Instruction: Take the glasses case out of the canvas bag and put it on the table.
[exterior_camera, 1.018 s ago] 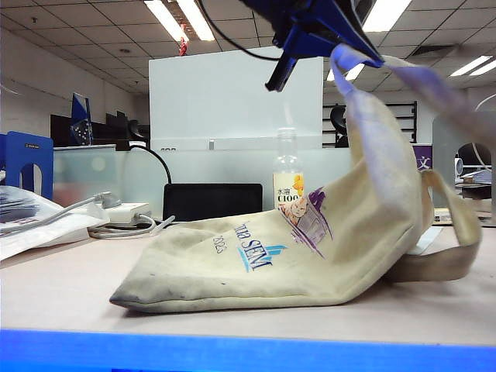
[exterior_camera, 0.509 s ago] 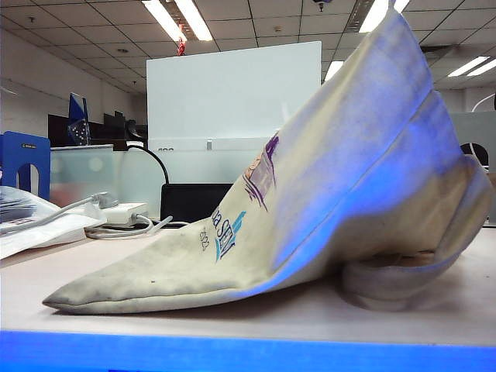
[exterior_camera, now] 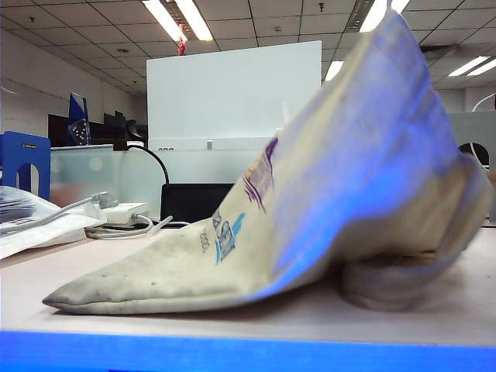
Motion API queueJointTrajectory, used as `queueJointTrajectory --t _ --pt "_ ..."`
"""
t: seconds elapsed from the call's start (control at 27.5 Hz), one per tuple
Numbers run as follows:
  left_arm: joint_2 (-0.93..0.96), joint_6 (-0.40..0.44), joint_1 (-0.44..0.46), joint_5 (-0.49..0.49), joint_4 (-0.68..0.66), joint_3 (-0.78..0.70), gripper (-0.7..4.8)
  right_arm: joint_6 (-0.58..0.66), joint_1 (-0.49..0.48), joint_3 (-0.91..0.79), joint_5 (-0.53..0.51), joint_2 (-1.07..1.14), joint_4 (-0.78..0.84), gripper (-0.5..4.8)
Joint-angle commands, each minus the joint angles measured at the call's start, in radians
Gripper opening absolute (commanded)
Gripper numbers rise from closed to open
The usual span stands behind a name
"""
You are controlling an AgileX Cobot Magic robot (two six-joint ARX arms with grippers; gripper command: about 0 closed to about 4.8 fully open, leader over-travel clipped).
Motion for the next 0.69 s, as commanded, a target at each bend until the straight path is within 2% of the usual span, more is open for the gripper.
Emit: queueJointTrajectory --t 0.04,0.18,0.22,0.25,0.29,0.33,0.4,0.55,0.62,0.69 --pt "-0.01 -0.003 -0.011 0.087 -0.003 0.003 1.63 -0.023 0.0 0.005 -0.001 0.002 0.047 4.36" --pt "-0.01 -0.001 -0.041 0.156 -0.002 0.003 1.74 -0.023 -0.001 0.004 -0.002 0.009 0.063 4.36" --pt "-0.01 0.001 -0.047 0.154 -0.002 0.004 2.39 -0.024 0.0 0.004 -0.005 0.009 0.064 4.36" --pt "-0.01 0.0 -0.047 0.15 0.003 0.004 2.72 -0.024 0.0 0.004 -0.005 0.009 0.063 4.36" --pt "-0.01 -0.007 -0.044 0.137 0.024 0.004 3.32 -0.023 0.0 0.004 -0.005 0.009 0.061 4.36" --pt "-0.01 -0.017 -0.043 0.136 0.04 0.006 3.5 -0.023 0.0 0.004 -0.009 0.009 0.06 4.36" --pt "-0.01 -0.074 -0.027 0.156 0.089 0.012 3.51 -0.023 0.0 0.004 -0.035 0.009 0.06 4.36" --pt "-0.01 -0.125 -0.008 0.181 0.228 0.012 3.5 -0.023 0.001 0.002 -0.084 0.009 0.059 4.36" --pt "-0.01 -0.173 -0.008 0.181 0.366 0.011 3.5 -0.023 0.019 0.002 -0.086 0.009 0.051 4.36" --pt "-0.001 -0.232 -0.008 0.181 0.44 0.011 3.51 -0.023 0.032 0.002 -0.084 0.009 0.053 4.36"
